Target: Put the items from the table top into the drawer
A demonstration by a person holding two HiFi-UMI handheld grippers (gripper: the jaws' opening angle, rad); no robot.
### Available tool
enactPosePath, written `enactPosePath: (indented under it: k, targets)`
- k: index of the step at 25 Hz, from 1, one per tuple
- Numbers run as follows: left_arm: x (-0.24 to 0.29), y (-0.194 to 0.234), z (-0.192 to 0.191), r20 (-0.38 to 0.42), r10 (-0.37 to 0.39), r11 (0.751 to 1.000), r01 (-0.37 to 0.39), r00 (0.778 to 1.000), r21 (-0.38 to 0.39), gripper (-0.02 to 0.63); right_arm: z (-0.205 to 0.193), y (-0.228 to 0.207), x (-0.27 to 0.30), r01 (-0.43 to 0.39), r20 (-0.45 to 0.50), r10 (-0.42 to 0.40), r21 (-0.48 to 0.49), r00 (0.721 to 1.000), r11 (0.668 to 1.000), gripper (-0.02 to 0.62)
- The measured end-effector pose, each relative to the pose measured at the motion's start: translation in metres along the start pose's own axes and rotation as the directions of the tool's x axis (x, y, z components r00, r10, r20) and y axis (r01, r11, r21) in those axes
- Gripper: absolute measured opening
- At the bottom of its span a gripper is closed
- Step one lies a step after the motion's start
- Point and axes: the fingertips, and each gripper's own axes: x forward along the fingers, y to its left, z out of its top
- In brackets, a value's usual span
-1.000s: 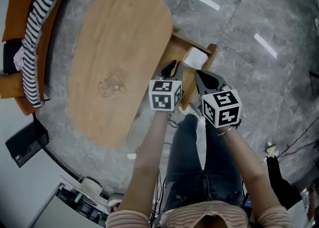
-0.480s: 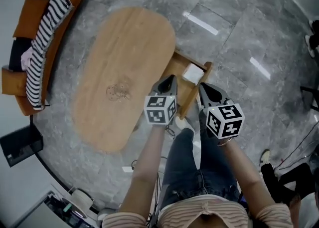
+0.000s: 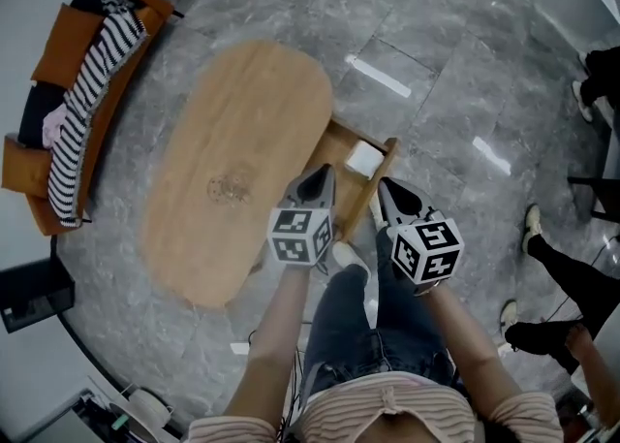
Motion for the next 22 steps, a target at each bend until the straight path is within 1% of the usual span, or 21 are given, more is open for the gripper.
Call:
enactPosePath:
  k: [4,8,13,18,22]
  targets:
    - [-0.022,-0.013,0.009,0.041,-0.015,1.0,0.015,0.999,0.013,0.015,0.006,0.008,-0.014,0.009,0.039,-0.008,-0.019,0.999,1.0,0.008]
    - [-0.046,-0.025,0.017,0.076,-0.024,0.999,0.021,0.997,0.05,0.015,0.008,0.02,-0.032,0.017,0.072,-0.014,-0.031,0.997,0.999,0.008]
    - [-0.074,-0.042,0.019,0.103,-0.03,0.997,0.022,0.994,0.08,0.015,0.011,0.038,-0.056,0.031,0.118,-0.03,-0.01,0.993,0.999,0.008]
    - [-0.098,-0.064,0.027,0.129,-0.041,0.992,0.025,0.991,0.125,0.015,0.018,0.056,-0.08,0.023,0.147,-0.014,-0.055,0.989,0.998,0.008]
    - [-0.118,-0.073,0.032,0.153,-0.054,0.99,0.033,0.987,0.136,0.015,0.023,0.069,-0.096,0.021,0.184,-0.007,-0.078,0.983,0.997,0.008]
